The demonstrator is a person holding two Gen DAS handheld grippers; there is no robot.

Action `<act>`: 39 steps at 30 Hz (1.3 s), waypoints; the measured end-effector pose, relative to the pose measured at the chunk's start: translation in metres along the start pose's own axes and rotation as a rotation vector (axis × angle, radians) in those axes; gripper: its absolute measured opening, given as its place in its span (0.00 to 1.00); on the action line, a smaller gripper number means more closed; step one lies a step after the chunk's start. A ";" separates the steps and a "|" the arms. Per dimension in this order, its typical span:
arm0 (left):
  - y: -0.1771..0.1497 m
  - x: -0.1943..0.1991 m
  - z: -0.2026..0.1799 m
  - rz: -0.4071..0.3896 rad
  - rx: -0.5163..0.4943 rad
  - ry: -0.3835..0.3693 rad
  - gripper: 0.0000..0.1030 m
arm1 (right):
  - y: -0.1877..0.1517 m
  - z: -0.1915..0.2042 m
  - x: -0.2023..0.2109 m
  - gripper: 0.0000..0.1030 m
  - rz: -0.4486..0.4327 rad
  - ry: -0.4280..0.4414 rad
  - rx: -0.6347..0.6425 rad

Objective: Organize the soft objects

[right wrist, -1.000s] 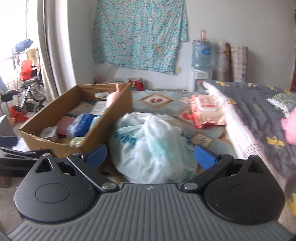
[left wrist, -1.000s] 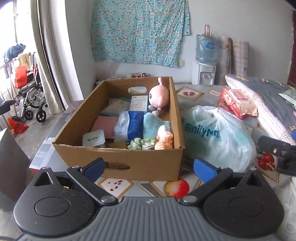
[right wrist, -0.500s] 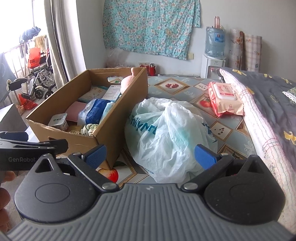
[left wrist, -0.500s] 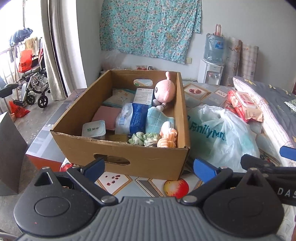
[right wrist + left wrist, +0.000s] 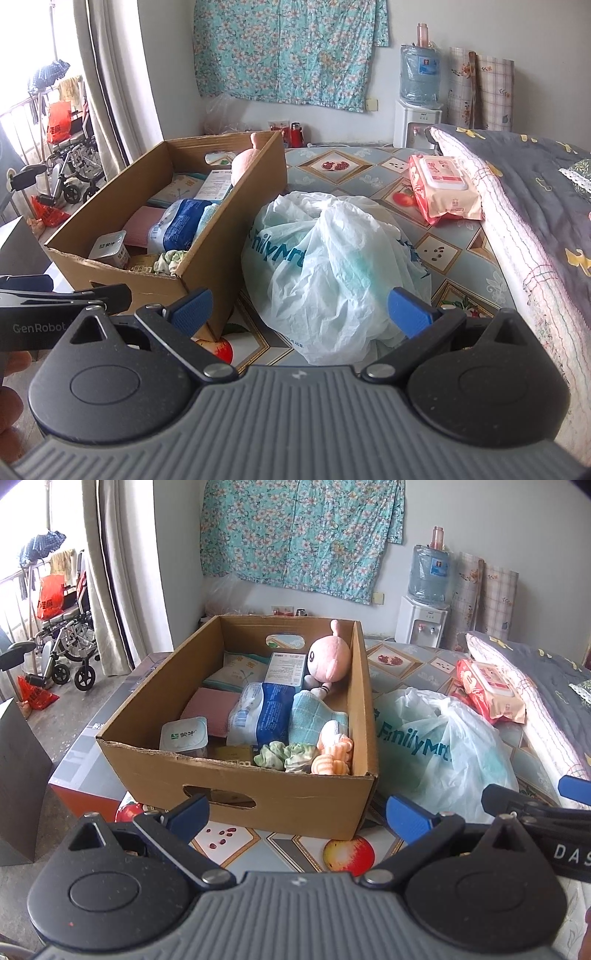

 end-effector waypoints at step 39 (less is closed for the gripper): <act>-0.004 -0.003 0.005 0.027 0.021 0.012 0.96 | -0.003 0.002 -0.002 0.99 0.011 -0.006 0.008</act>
Point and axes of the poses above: each gripper's, at about its wrist camera, not at the fingertips, and x roughly against the way its jaws point, z to its left, y to its top, the point moved 8 cm from there along -x, roughly the way its jaws point, and after that the axes turned 12 degrees about -y, right-handed, at the moved point
